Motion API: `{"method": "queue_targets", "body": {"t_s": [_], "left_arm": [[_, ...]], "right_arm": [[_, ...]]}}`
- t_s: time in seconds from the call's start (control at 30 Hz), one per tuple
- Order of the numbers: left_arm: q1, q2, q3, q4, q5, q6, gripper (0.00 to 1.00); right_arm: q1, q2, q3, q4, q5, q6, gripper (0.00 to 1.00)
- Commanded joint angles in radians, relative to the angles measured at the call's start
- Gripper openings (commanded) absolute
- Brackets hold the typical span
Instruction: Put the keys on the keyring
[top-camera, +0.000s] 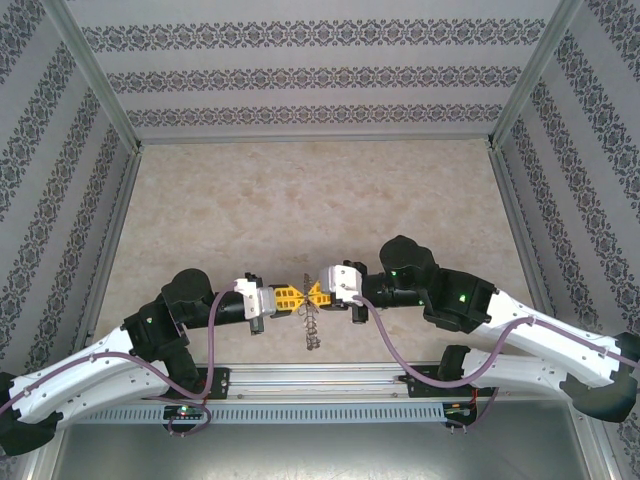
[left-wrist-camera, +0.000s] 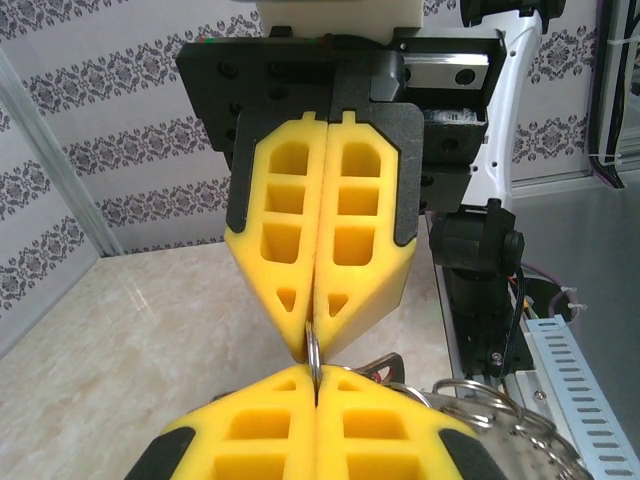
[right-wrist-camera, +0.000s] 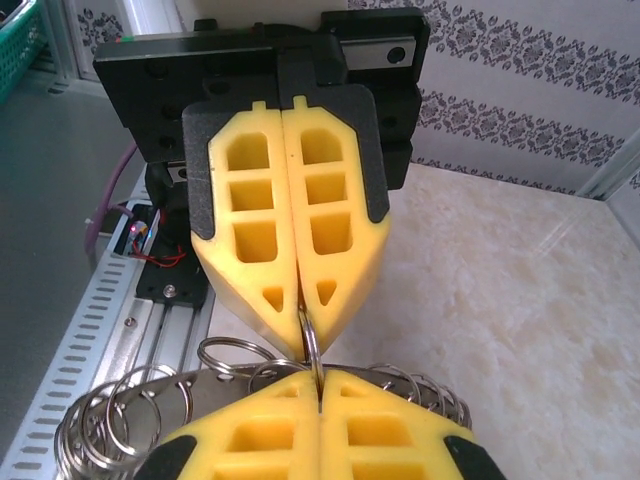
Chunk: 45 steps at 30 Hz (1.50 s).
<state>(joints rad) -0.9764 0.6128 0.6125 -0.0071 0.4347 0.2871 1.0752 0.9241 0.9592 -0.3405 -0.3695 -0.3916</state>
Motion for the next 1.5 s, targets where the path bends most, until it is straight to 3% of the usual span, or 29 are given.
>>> {"method": "queue_targets", "body": {"t_s": [0.0, 0.03, 0.13, 0.2, 0.63, 0.83, 0.97, 1.03, 1.13, 1.3, 1.47], "left_arm": [[-0.018, 0.018, 0.065, -0.010, 0.004, 0.012, 0.00], [-0.017, 0.032, 0.092, -0.070, -0.017, 0.026, 0.00], [-0.018, 0.070, 0.160, -0.214, -0.078, 0.062, 0.16], [-0.018, 0.096, 0.195, -0.284, -0.121, 0.090, 0.22], [-0.021, 0.169, 0.267, -0.431, -0.180, 0.173, 0.21], [-0.020, 0.166, 0.259, -0.436, -0.197, 0.179, 0.20], [-0.021, 0.164, 0.258, -0.424, -0.186, 0.176, 0.11], [-0.020, 0.162, 0.253, -0.414, -0.177, 0.172, 0.00], [-0.021, 0.145, 0.232, -0.371, -0.158, 0.151, 0.00], [-0.021, 0.072, 0.160, -0.222, -0.104, 0.085, 0.00], [-0.021, 0.013, 0.081, -0.066, -0.045, 0.029, 0.00]], "right_arm": [[-0.006, 0.014, 0.020, 0.011, -0.016, -0.008, 0.00], [-0.006, 0.020, 0.032, -0.003, -0.006, -0.010, 0.00], [-0.004, 0.046, 0.073, -0.071, 0.028, -0.032, 0.00], [0.000, 0.068, 0.099, -0.105, 0.055, -0.048, 0.00], [0.038, 0.101, 0.156, -0.155, 0.106, -0.084, 0.00], [0.038, 0.111, 0.159, -0.157, 0.097, -0.090, 0.00], [0.038, 0.119, 0.166, -0.160, 0.090, -0.092, 0.00], [0.040, 0.119, 0.166, -0.160, 0.090, -0.093, 0.00], [0.041, 0.118, 0.163, -0.158, 0.091, -0.092, 0.00], [0.041, 0.096, 0.127, -0.121, 0.090, -0.065, 0.22], [0.041, 0.081, 0.098, -0.088, 0.048, -0.055, 0.26]]}}
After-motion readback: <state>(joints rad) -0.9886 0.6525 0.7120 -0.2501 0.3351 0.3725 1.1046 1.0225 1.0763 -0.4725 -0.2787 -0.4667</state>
